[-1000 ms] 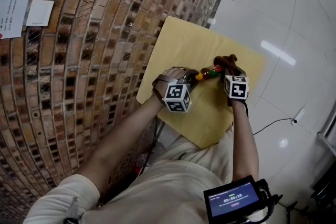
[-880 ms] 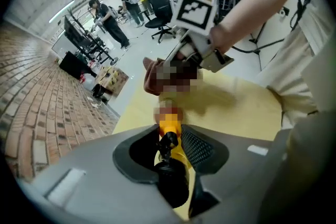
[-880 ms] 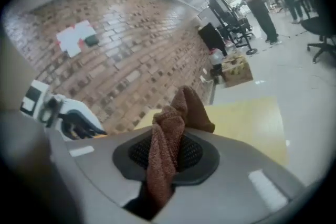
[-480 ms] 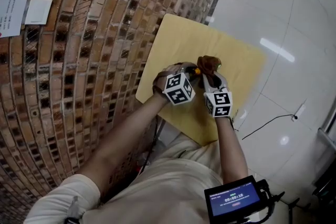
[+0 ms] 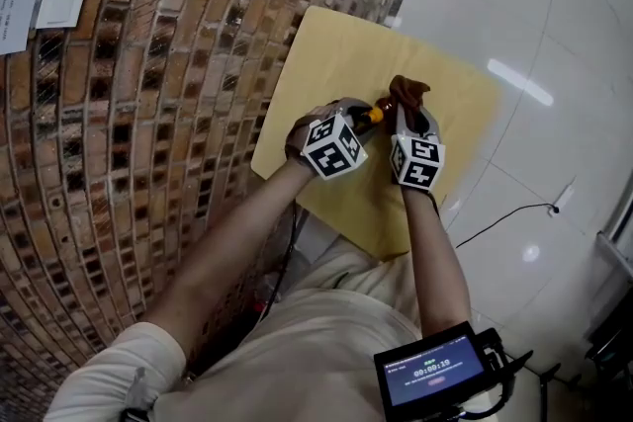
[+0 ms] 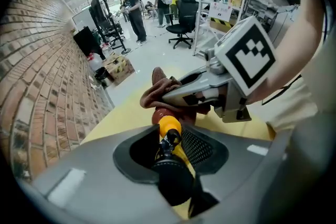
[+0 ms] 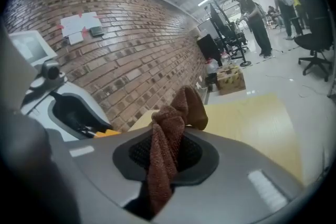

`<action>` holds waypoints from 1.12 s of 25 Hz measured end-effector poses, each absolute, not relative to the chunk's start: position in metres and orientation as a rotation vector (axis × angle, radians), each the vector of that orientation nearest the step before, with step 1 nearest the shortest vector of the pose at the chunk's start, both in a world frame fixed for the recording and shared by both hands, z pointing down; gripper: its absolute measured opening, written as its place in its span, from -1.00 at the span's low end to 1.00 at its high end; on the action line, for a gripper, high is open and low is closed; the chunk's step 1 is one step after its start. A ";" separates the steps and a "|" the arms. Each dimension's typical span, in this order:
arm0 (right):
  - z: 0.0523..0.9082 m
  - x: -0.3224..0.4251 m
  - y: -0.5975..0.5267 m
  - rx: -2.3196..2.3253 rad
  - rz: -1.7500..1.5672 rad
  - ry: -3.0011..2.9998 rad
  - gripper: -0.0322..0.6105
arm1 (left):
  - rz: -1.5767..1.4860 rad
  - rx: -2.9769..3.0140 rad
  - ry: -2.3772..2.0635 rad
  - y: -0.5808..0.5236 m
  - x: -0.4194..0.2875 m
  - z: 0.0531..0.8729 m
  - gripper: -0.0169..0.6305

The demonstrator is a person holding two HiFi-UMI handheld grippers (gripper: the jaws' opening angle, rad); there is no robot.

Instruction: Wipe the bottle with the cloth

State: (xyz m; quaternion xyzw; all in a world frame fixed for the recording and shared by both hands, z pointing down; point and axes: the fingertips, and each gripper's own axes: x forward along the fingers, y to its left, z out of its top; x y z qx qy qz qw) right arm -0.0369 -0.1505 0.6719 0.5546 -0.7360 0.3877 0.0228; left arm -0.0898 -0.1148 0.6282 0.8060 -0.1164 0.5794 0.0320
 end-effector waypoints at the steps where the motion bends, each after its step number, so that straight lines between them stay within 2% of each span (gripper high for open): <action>1: 0.682 -0.033 -0.151 1.720 1.237 -2.244 -0.71 | 1.778 2.483 -0.355 -0.112 -0.090 0.628 -0.50; 8: 0.753 -0.043 -0.148 1.440 1.544 -2.058 -0.71 | 1.609 2.485 -0.424 -0.109 -0.086 0.620 -0.50; 12: 0.744 -0.031 -0.142 1.479 1.538 -2.078 -0.71 | 1.565 2.447 -0.490 -0.113 -0.090 0.619 -0.50; 16: 0.722 -0.026 -0.102 1.421 1.398 -2.303 -0.71 | 1.478 2.383 -0.578 -0.120 -0.099 0.619 -0.51; 24: 0.658 -0.087 -0.070 1.025 0.887 -2.652 -0.71 | 1.446 2.359 -0.609 -0.119 -0.094 0.620 -0.51; 26: 0.659 -0.096 -0.081 0.977 0.866 -2.651 -0.71 | 1.446 2.349 -0.609 -0.120 -0.093 0.621 -0.51; 28: 0.678 -0.098 -0.088 0.949 0.985 -2.620 -0.71 | 1.452 2.348 -0.608 -0.120 -0.093 0.621 -0.51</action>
